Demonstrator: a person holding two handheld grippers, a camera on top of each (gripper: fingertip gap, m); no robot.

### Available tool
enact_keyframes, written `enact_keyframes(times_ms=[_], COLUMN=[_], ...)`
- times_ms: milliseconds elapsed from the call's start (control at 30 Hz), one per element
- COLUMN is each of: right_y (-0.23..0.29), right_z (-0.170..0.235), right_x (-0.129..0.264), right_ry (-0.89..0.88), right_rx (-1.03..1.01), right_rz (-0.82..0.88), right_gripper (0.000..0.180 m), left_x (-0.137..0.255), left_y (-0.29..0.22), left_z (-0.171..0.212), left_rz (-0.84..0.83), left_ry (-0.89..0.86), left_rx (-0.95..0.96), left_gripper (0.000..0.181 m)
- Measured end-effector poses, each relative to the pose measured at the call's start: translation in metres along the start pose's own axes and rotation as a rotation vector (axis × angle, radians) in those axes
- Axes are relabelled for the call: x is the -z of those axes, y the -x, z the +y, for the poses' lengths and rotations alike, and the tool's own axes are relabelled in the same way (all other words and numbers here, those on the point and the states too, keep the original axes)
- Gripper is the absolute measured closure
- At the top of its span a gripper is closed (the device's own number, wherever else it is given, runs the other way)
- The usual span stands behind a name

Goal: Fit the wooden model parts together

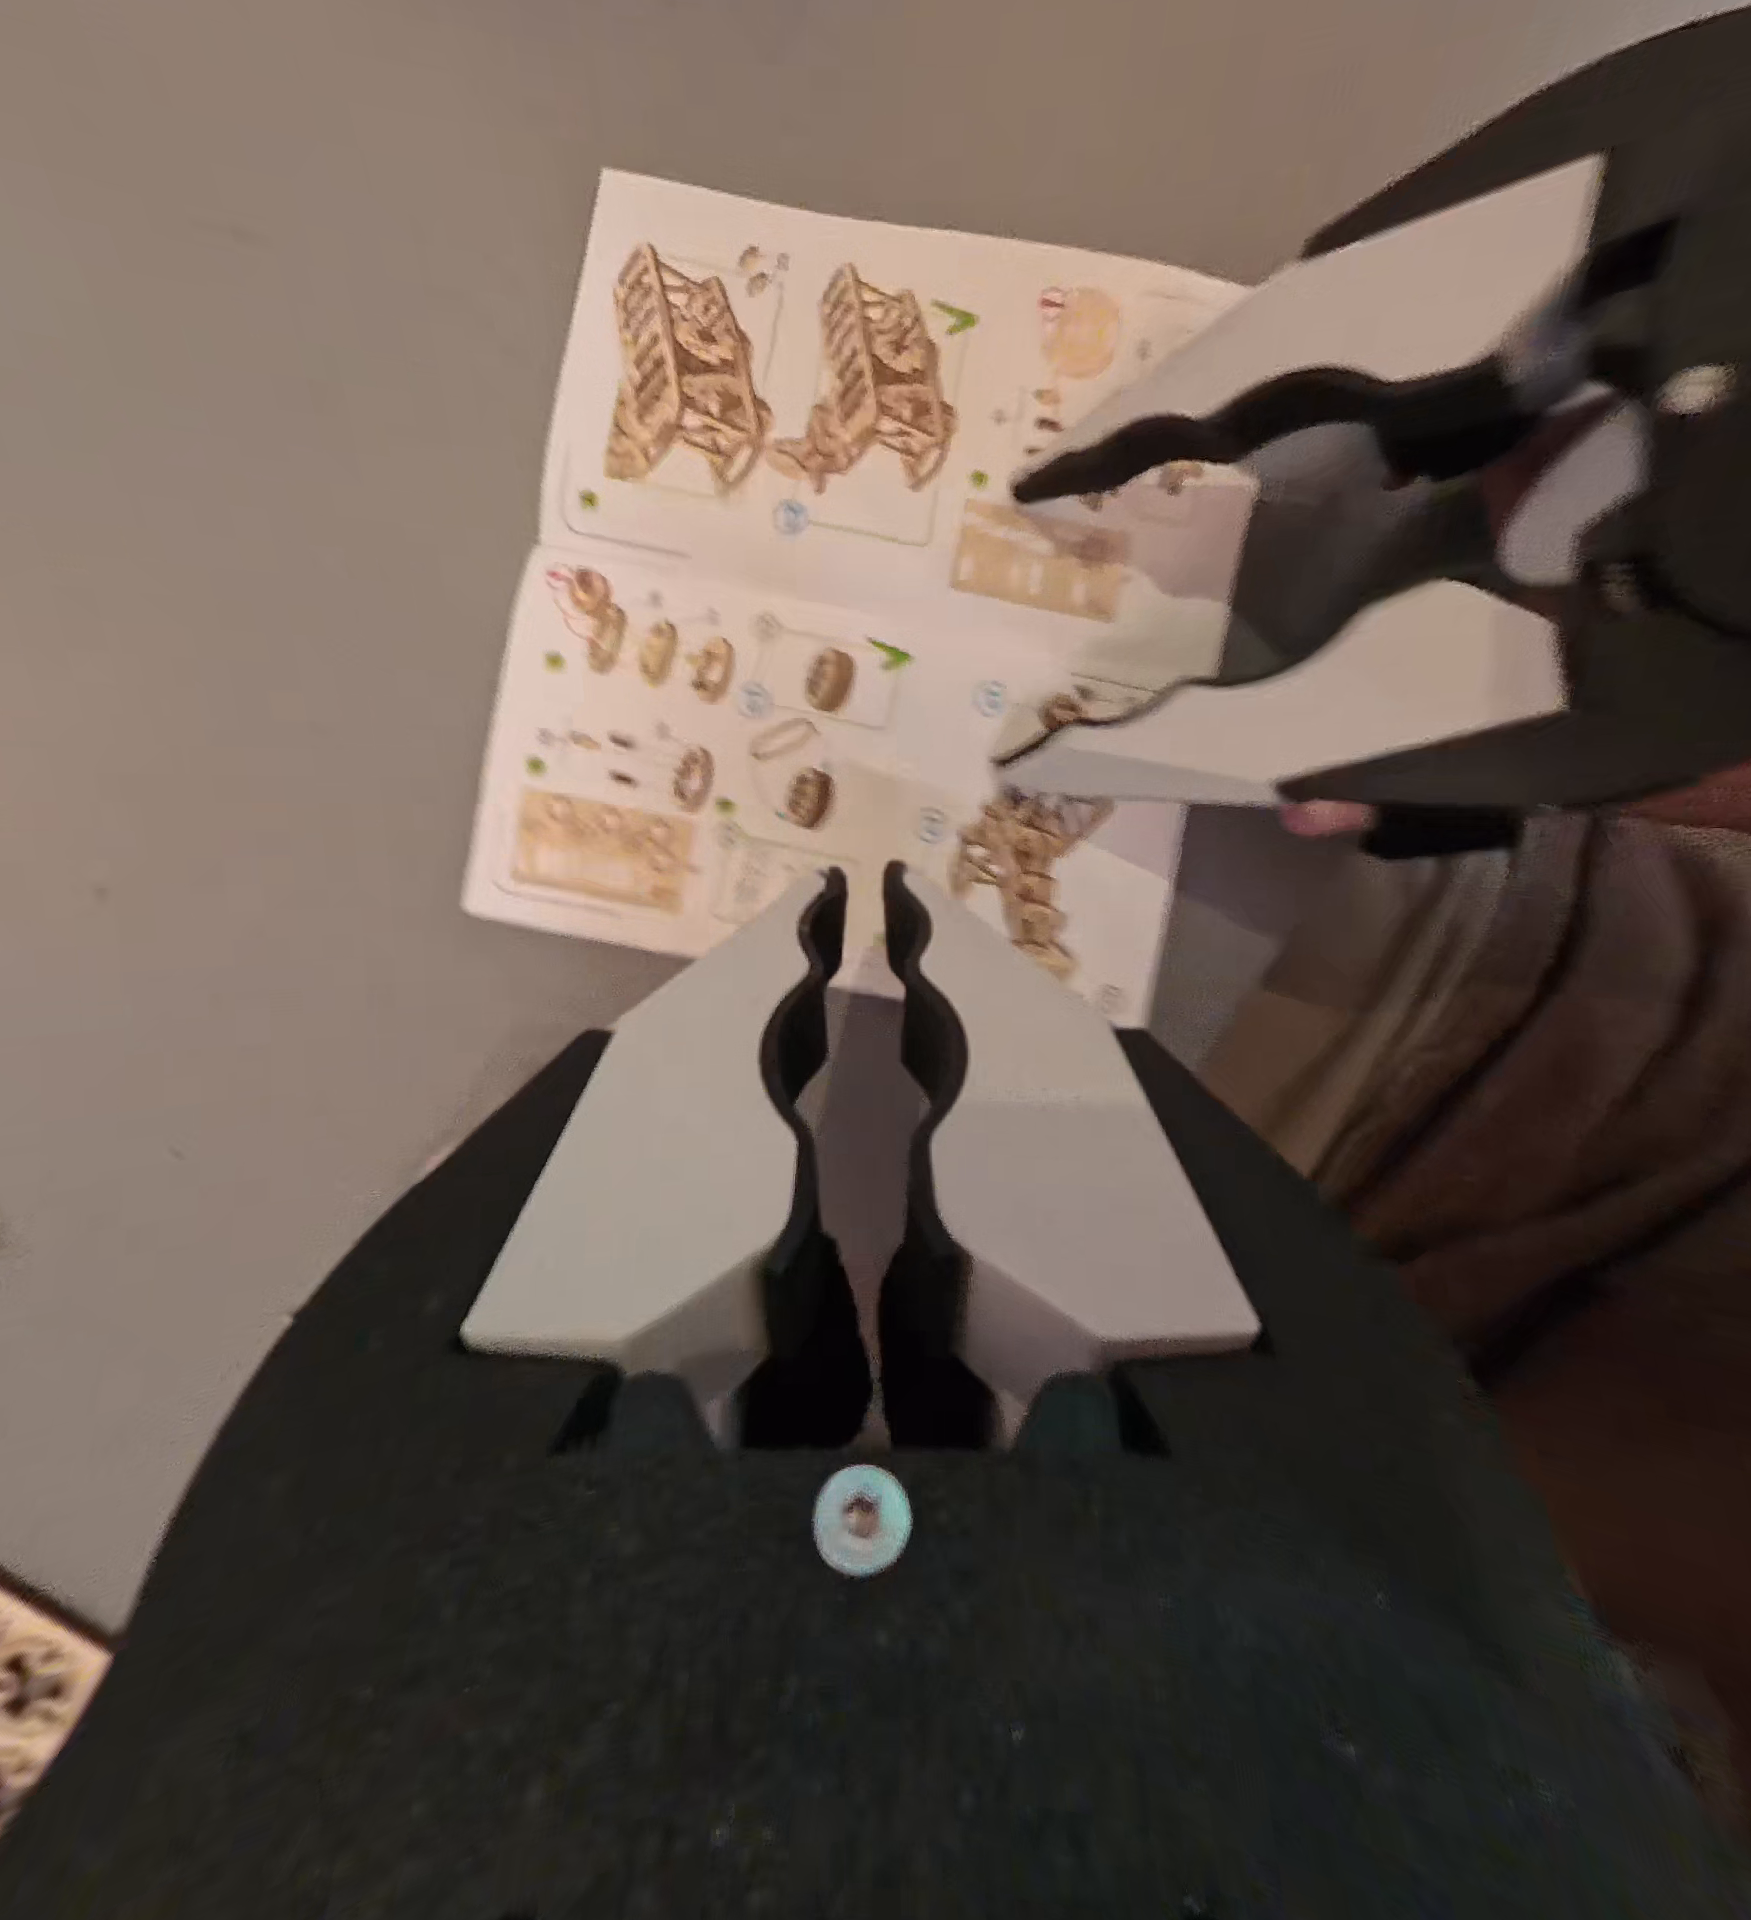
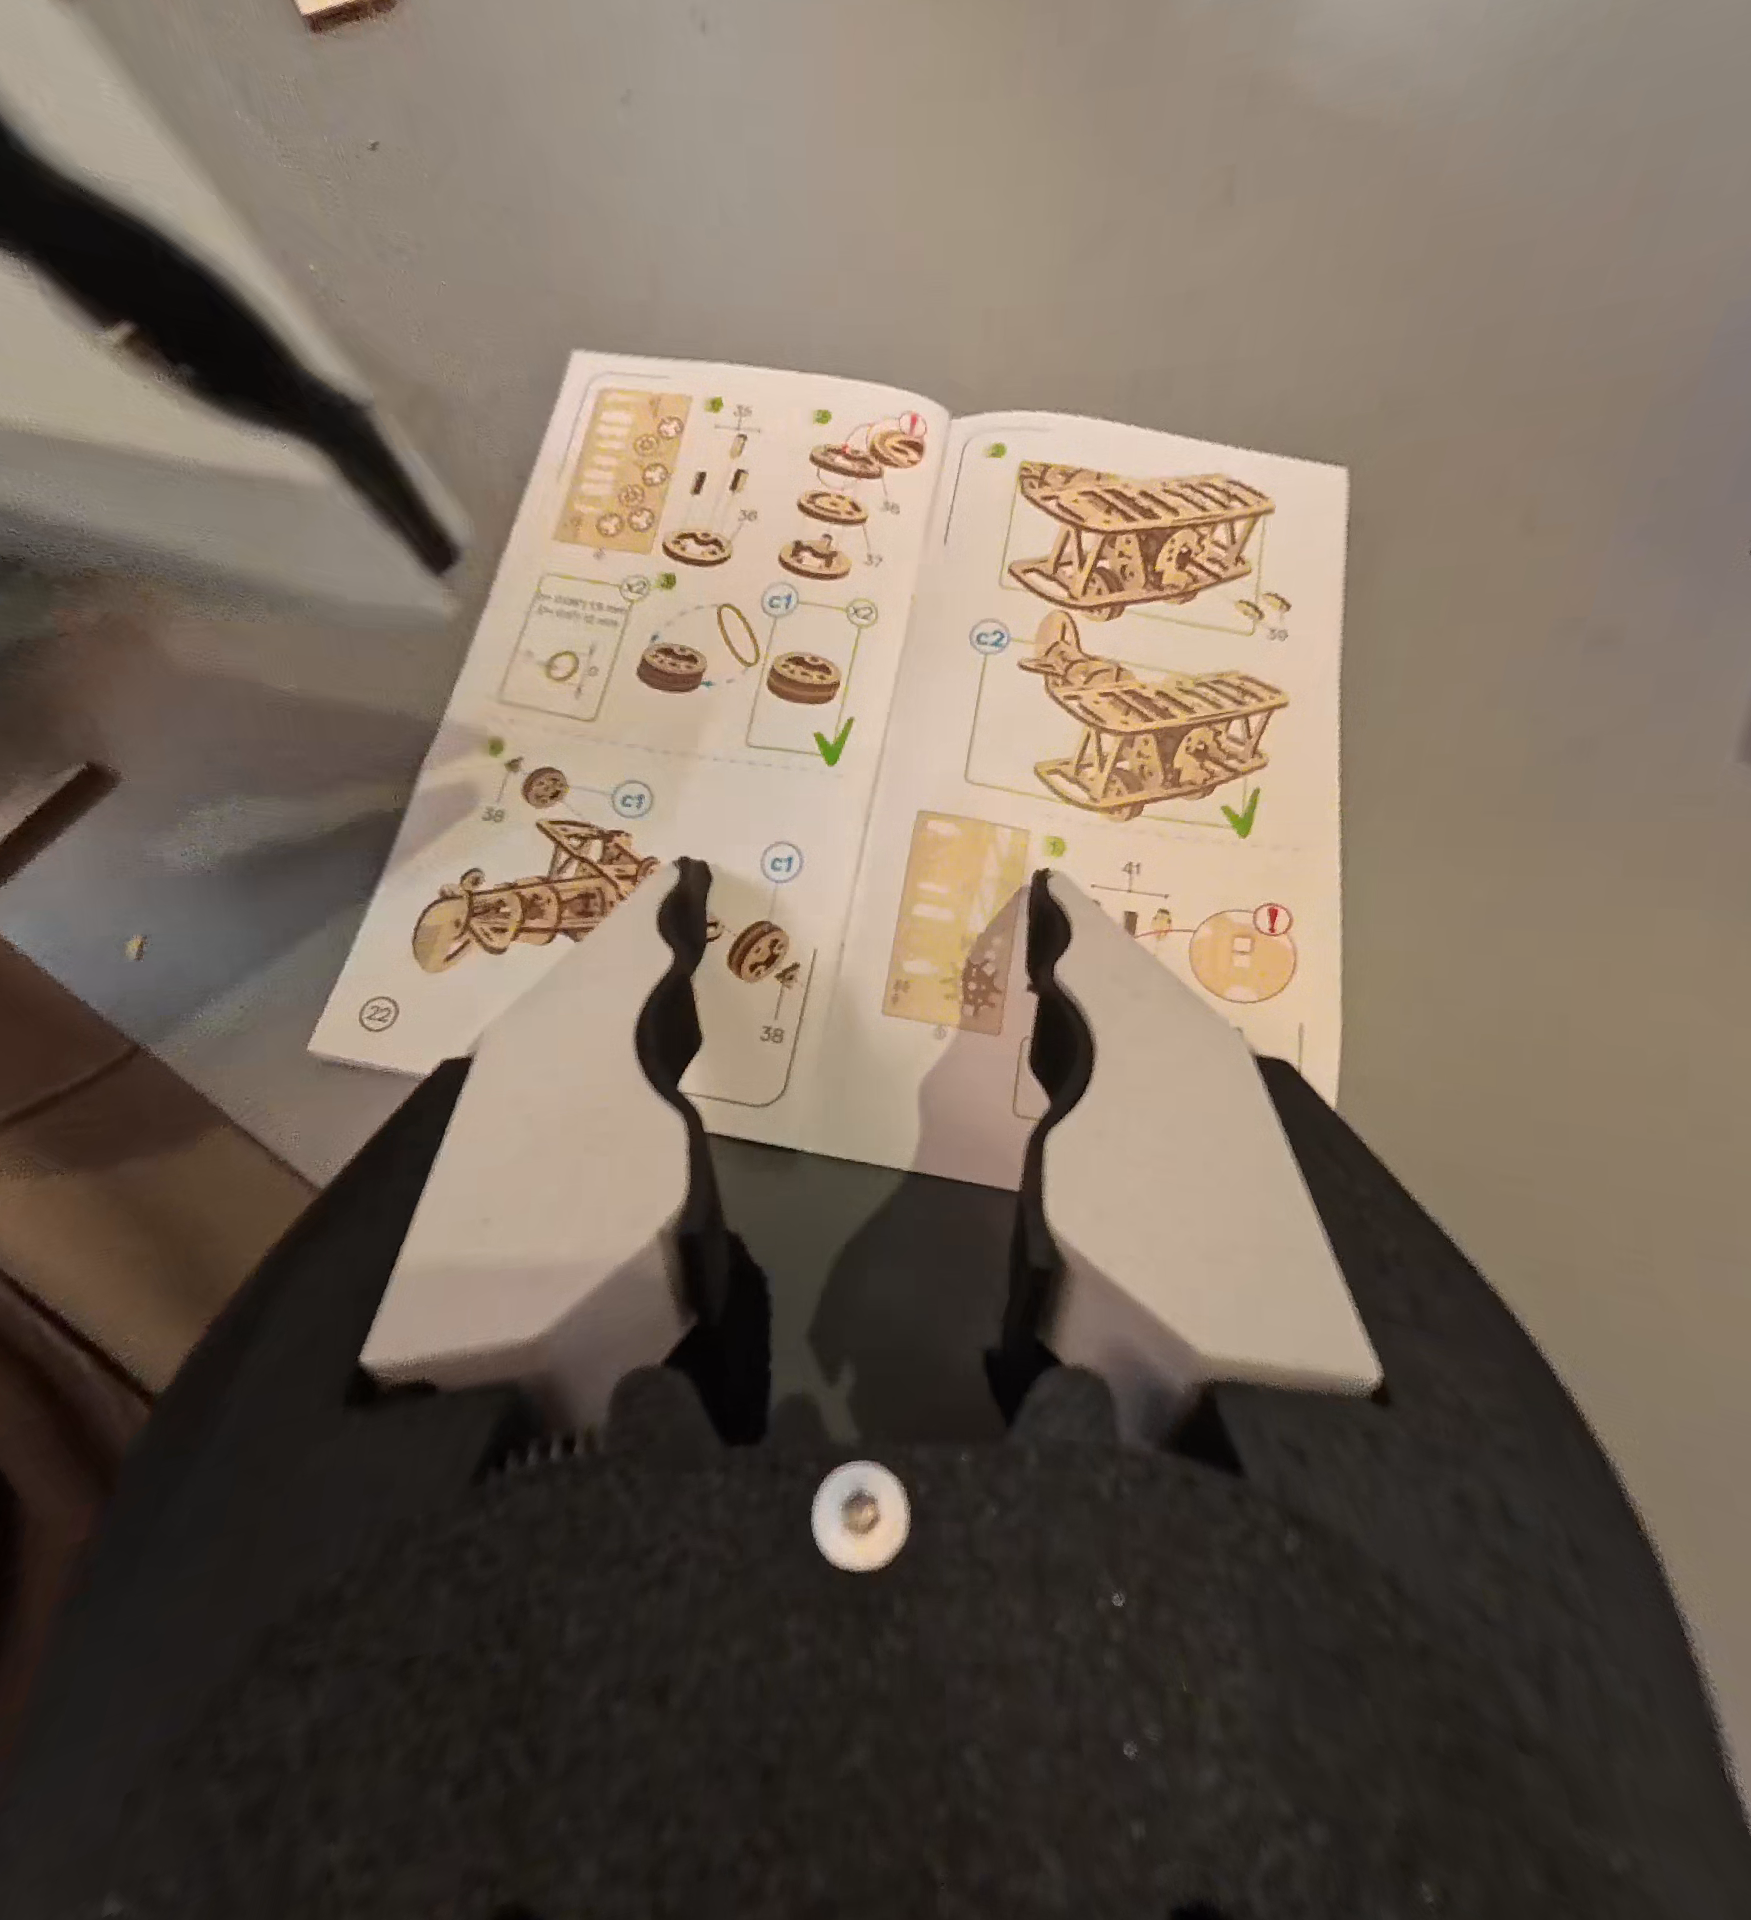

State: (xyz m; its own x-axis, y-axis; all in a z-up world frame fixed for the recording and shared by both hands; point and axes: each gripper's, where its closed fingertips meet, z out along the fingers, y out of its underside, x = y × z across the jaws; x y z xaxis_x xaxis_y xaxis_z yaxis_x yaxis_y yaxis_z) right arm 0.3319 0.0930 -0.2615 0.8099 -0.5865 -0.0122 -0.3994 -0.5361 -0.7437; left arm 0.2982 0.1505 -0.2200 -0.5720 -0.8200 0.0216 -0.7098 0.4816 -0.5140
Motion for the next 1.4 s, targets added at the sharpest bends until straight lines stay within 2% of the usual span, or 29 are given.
enact_keyframes(times_ms=[33, 133, 267, 400, 533, 667, 833, 1000, 1133, 1400], right_y=[0.0, -0.002, -0.009, -0.031, -0.058, -0.083, -0.086, -0.085, -0.084, -0.071], right_z=[-0.002, -0.008, -0.023, -0.047, -0.08, -0.11, -0.117, -0.117, -0.121, -0.13], right_x=[-0.002, -0.009, -0.025, -0.052, -0.089, -0.122, -0.129, -0.128, -0.124, -0.105], right_ry=[0.005, 0.024, 0.014, 0.009, 0.002, 0.002, 0.002, -0.005, -0.034, -0.059], right_rx=[-0.01, -0.035, -0.055, -0.084, -0.115, -0.153, -0.175, -0.177, -0.148, -0.115], right_rz=[0.012, 0.042, 0.062, 0.097, 0.139, 0.189, 0.203, 0.184, 0.196, 0.221], right_gripper=[0.118, 0.118, 0.118, 0.118, 0.118, 0.118, 0.118, 0.116, 0.114, 0.112], left_x=[0.004, 0.02, 0.066, 0.116, 0.143, 0.151, 0.15, 0.146, 0.168, 0.173], left_y=[-0.004, -0.002, 0.022, 0.066, 0.118, 0.156, 0.169, 0.166, 0.171, 0.171], left_z=[0.004, 0.016, 0.024, 0.04, 0.074, 0.104, 0.134, 0.157, 0.158, 0.165], left_rz=[0.013, 0.0, -0.033, -0.109, -0.233, -0.34, -0.374, -0.313, -0.308, -0.168], left_ry=[-0.008, -0.041, -0.17, -0.312, -0.366, -0.398, -0.48, -0.516, -0.592, -0.661], left_rx=[0.024, 0.084, 0.17, 0.256, 0.324, 0.347, 0.394, 0.46, 0.466, 0.599], left_gripper=[0.175, 0.171, 0.171, 0.172, 0.172, 0.171, 0.172, 0.17, 0.168, 0.167])
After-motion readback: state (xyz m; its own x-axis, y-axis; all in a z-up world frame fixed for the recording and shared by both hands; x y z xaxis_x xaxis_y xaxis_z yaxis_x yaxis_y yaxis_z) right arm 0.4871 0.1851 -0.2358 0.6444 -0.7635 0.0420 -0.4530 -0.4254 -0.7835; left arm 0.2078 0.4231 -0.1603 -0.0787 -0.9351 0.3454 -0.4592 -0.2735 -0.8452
